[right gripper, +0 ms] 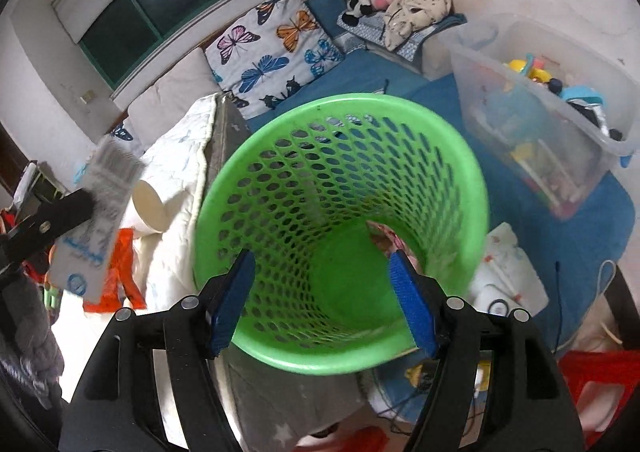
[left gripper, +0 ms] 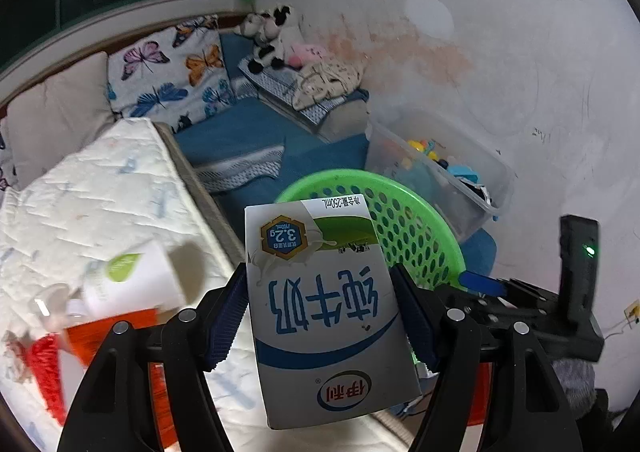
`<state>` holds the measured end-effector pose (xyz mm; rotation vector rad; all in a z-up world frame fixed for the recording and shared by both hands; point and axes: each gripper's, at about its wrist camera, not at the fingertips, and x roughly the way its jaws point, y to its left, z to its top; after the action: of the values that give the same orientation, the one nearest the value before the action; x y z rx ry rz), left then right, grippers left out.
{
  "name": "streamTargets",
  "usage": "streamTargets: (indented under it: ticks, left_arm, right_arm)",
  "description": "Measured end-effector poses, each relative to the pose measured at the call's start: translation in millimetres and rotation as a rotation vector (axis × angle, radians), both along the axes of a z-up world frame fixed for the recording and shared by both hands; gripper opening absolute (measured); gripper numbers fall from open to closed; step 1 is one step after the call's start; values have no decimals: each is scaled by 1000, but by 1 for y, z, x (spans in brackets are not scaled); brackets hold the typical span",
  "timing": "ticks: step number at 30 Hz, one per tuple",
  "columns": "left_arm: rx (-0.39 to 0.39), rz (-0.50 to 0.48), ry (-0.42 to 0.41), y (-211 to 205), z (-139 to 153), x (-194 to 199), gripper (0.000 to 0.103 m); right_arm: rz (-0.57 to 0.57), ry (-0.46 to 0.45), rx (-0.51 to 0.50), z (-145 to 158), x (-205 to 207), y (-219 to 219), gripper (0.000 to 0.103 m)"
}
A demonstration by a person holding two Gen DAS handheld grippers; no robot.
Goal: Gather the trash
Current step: 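Carry both items over the green basket and open both tools to drop them, then return both tools to the bed toward the clear lid and orange wrapper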
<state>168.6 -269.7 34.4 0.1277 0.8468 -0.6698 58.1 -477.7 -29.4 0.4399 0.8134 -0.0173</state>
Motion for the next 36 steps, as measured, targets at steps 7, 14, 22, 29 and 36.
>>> streamTargets:
  ticks: [7,14,22,29,36]
  left_arm:
    - [9,-26,56,-32,-24,8,68]
    - [29,-45,94,-56,-44,12,68]
    - [-6,-47,120,-59,-49,13,79]
    - [-33,-37,98,-35,-33,1,79]
    - [-40,-11,30,18,-10,-24,79]
  right_arm:
    - [-26,-13,-14,-4,-22,-8,70]
    - [-42,2,8,-14,-34,-13,70]
    - [-52,3,19,-15,-43,-11,70]
    - [-34,-14,18,-9,-47,2,70]
    - [8,-38,13,0,-46,25,71]
